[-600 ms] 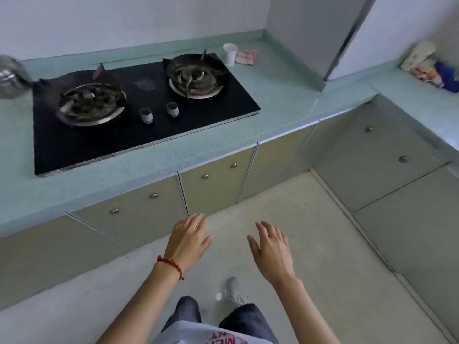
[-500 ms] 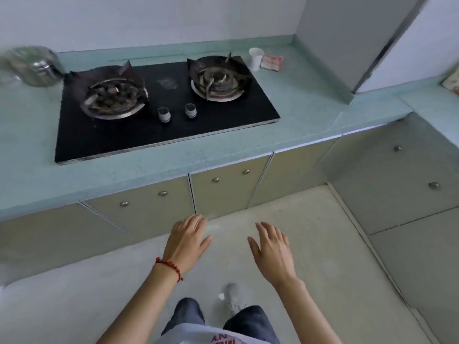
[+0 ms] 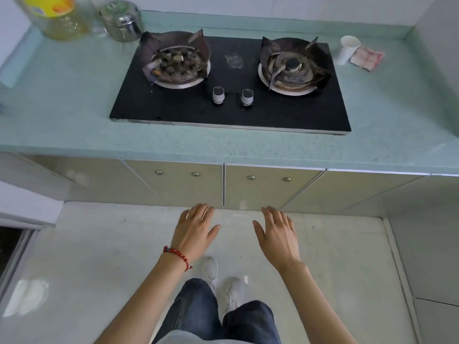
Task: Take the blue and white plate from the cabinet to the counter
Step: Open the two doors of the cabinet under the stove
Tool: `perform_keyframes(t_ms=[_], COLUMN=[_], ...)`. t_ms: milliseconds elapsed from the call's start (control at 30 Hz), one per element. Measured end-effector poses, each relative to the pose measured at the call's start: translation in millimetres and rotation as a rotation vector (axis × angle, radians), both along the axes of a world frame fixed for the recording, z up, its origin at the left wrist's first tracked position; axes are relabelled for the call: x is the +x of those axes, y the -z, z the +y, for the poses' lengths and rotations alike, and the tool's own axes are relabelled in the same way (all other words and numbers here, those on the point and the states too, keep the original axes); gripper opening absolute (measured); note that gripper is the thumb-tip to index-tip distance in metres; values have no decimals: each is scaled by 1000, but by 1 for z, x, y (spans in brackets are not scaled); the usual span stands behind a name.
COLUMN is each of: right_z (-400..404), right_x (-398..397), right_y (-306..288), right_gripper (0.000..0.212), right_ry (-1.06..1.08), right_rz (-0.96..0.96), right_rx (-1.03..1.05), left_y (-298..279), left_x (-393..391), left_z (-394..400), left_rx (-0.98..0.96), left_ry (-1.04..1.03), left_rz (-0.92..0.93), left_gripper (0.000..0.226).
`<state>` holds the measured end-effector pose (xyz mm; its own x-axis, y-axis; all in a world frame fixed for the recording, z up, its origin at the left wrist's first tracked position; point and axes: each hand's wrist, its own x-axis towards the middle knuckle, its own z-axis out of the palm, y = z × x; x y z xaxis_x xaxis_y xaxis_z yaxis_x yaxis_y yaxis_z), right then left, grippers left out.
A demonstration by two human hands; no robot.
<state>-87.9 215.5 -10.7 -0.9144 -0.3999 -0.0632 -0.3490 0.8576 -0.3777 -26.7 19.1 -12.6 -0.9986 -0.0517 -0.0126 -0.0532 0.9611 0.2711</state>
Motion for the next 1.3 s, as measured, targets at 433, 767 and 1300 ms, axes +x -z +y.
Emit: perform_keyframes(t_ms=[433, 767, 1300], right_z=[-53, -98, -129], right_x=[-56, -105, -139], right_y=[47, 88, 107], right_gripper=[37, 19, 17], right_ry=[198, 671, 805], right_rz=[-268, -722, -965], right_rx=[-304, -977, -1486], left_y=[61, 94, 107], left_x=[-52, -105, -149], left_z=[-29, -41, -57], left_rx=[253, 1121, 1773], left_ry=[-128, -700, -831], left_rz=[-74, -77, -13], left_gripper=[45, 23, 26])
